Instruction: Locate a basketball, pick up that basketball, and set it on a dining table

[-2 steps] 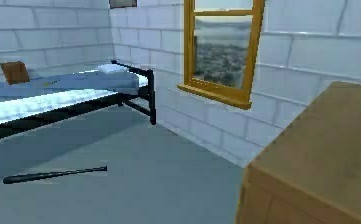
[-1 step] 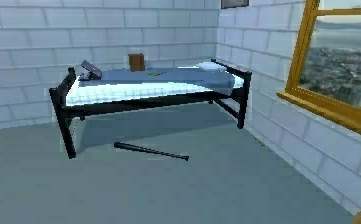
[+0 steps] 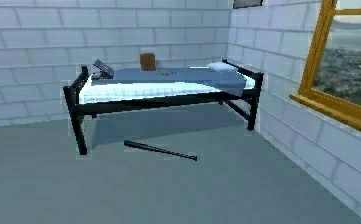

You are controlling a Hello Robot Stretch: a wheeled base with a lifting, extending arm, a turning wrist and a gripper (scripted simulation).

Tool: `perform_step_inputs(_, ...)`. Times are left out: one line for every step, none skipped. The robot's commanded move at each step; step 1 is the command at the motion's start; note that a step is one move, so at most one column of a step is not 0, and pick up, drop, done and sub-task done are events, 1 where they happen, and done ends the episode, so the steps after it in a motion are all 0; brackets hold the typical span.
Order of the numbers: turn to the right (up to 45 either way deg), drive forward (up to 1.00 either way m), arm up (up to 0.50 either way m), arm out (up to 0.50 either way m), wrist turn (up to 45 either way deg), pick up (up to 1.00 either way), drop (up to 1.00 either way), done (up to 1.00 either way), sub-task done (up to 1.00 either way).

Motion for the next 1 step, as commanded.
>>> perform_step_inputs(45.0, 0.00, 0.00, 0.00, 0.0, 0.00, 0.00, 0.00, 0.00)
